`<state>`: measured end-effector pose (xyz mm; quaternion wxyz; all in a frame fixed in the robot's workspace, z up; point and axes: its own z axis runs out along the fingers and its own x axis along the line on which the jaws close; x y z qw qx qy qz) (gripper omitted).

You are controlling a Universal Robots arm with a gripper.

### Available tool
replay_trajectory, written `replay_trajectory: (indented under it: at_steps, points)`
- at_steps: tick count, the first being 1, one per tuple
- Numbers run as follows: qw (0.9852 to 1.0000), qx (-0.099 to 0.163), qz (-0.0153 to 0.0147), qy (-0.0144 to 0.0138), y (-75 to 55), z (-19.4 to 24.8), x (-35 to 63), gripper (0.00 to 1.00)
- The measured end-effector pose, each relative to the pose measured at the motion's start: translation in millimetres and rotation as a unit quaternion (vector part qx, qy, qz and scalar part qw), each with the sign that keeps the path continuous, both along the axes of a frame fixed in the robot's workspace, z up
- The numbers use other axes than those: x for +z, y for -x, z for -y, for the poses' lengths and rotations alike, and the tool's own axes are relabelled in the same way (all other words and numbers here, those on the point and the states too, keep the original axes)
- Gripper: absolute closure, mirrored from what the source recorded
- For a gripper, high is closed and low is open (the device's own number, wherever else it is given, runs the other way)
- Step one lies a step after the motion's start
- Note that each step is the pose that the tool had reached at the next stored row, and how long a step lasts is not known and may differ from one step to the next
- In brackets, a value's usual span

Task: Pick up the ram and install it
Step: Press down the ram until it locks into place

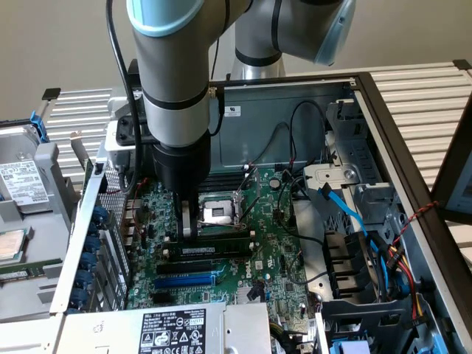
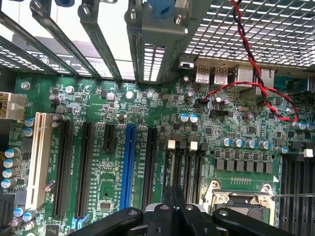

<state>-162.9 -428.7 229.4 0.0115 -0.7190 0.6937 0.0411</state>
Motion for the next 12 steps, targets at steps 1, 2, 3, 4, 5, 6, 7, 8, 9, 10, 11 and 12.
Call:
replay_trajectory:
  at_steps: [1,2,3,4,5,6,7,8,9,10,11,12]
  points:
    - [1.0,0.0,0.0,0.0,0.0,0.0,0.0,0.88]
    - [1.0,0.0,0.0,0.0,0.0,0.0,0.0,0.88]
    - [1.0,0.0,-0.0001,0.0,0.0,0.0,0.0,0.88]
    - [1.0,0.0,-0.0001,0.0,0.0,0.0,0.0,0.88]
    - [1.0,0.0,-0.0001,0.0,0.0,0.0,0.0,0.88]
    - [1.0,0.0,-0.0001,0.0001,0.0,0.1,-0.1,0.88]
    - [1.0,0.0,-0.0001,0.0001,0.1,0.1,-0.4,0.88]
    - [1.0,0.0,-0.0002,0.0002,0.1,0.1,-0.7,0.88]
    - [1.0,0.0,-0.0002,0.0002,0.1,0.1,-1.0,0.88]
    - [1.0,0.0,-0.0003,0.0002,0.0,0.1,-1.3,0.88]
    - [1.0,0.0,-0.0003,0.0002,0.0,0.1,-1.7,0.88]
    - [1.0,0.0,-0.0001,-0.0001,0.0,0.0,-2.3,0.88]
